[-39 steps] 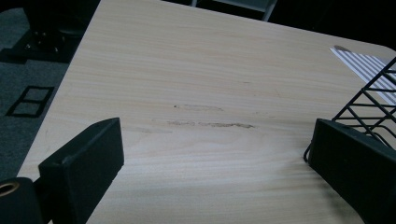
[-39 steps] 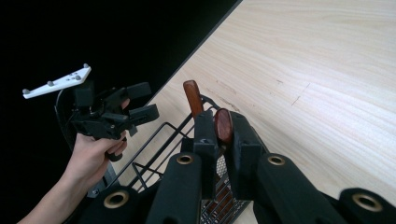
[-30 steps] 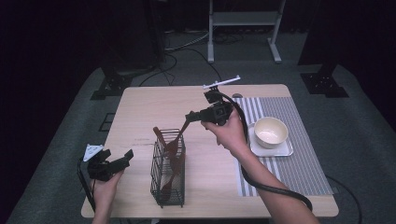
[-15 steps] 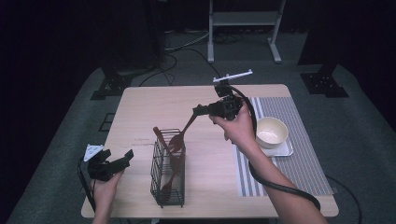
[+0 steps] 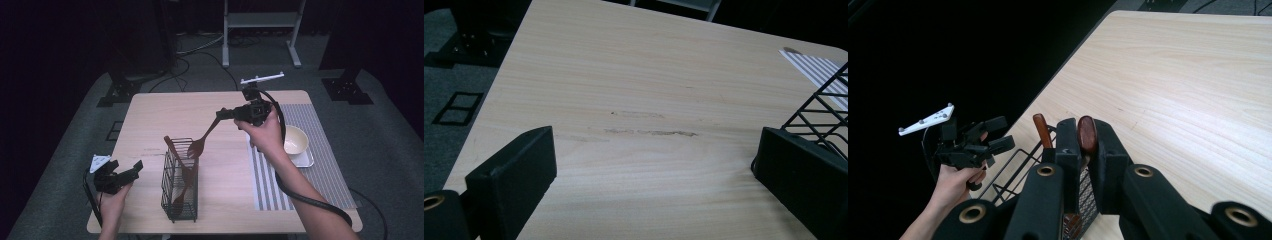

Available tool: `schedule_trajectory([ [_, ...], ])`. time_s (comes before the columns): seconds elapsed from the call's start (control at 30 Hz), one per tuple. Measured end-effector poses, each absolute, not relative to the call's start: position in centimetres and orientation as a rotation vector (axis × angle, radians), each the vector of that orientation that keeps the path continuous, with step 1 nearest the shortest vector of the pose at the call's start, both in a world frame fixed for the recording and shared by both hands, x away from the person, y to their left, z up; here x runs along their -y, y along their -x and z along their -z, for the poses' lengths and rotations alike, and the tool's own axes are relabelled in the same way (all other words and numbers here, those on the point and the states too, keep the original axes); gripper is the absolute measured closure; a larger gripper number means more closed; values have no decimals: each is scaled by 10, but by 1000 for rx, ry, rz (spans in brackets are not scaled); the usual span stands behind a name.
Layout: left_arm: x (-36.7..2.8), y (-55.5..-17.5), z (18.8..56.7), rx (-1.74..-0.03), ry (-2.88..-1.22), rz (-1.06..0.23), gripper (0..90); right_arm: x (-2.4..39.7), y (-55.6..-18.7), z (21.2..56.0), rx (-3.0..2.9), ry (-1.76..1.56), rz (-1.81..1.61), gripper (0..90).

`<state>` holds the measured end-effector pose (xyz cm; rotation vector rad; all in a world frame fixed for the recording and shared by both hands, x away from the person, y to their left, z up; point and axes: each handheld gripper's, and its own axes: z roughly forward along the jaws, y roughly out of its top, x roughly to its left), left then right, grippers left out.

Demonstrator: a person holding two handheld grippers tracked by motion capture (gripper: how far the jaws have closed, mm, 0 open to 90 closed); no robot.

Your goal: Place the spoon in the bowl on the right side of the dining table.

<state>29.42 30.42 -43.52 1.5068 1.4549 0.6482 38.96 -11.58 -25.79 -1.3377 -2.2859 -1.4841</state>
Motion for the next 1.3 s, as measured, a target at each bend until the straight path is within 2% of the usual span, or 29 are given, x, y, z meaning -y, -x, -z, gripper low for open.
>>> schedule_trajectory([
  [0.83, -303, -294, 435, -1454, -1510, -653, 26, 155, -389, 261, 2262, 1425, 1485, 829],
  [1.3, -303, -294, 436, -1456, -1512, -654, 26, 182, -393, 276, 2240, 1519, 1456, 829],
])
